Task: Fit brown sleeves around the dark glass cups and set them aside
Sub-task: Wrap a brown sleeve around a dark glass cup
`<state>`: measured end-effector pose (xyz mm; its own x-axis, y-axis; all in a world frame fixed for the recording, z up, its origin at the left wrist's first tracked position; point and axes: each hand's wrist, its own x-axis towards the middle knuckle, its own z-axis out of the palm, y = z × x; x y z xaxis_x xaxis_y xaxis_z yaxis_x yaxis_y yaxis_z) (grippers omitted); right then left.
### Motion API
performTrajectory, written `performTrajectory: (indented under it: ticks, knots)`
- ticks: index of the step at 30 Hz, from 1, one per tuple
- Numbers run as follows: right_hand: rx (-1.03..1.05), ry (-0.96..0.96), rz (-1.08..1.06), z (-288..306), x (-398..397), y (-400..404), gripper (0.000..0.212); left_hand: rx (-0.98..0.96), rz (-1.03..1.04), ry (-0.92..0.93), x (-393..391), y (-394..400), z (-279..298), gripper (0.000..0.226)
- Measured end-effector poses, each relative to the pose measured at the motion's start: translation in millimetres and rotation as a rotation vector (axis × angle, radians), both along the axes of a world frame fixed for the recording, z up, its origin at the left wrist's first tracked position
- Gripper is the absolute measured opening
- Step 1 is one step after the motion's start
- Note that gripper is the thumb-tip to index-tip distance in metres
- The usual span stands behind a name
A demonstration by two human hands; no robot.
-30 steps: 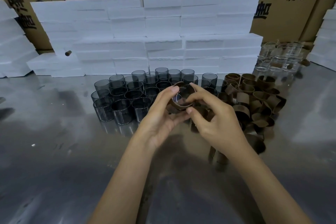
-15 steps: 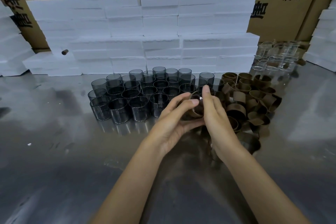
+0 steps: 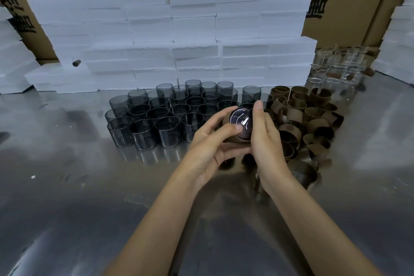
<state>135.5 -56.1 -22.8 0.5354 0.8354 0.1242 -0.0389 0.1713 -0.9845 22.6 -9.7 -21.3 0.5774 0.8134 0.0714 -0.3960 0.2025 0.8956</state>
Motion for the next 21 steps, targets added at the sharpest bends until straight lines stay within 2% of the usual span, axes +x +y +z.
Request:
performTrajectory:
  ticks: [4,7,9,10,12,13,15,17,19,21]
  knots:
    - [-0.003,0.004,-0.018,-1,2,0,0.055,-0.008,-0.066,0.022,-2,-1,4,0.049]
    - [0.040,-0.117,-0.079,-2,-4,2,0.050,0.135,0.116,0.306,-6,0,12,0.045]
    - [0.073,-0.211,-0.066,-4,-10,0,0.049,0.211,0.300,0.481,-4,-1,10,0.058]
    - [0.080,-0.245,-0.039,-6,-13,0,0.052,0.207,0.345,0.483,-5,-3,8,0.061]
    - [0.052,-0.281,0.022,-9,-21,1,0.060,0.069,0.379,0.321,-4,-6,8,0.056]
    - [0.018,-0.239,0.057,-7,-24,2,0.064,-0.020,0.380,0.217,-3,-5,8,0.054]
    - [-0.081,0.060,0.148,0,-24,4,0.068,-0.074,0.343,0.091,-3,-3,9,0.056]
    - [-0.110,0.318,0.206,9,-18,3,0.072,-0.065,0.313,0.097,-3,-4,10,0.057]
    - [-0.108,0.435,0.206,14,-15,3,0.071,-0.066,0.301,0.161,2,-8,13,0.041]
    - [-0.121,0.517,0.196,14,-16,2,0.054,-0.071,0.322,0.220,5,-12,14,0.024]
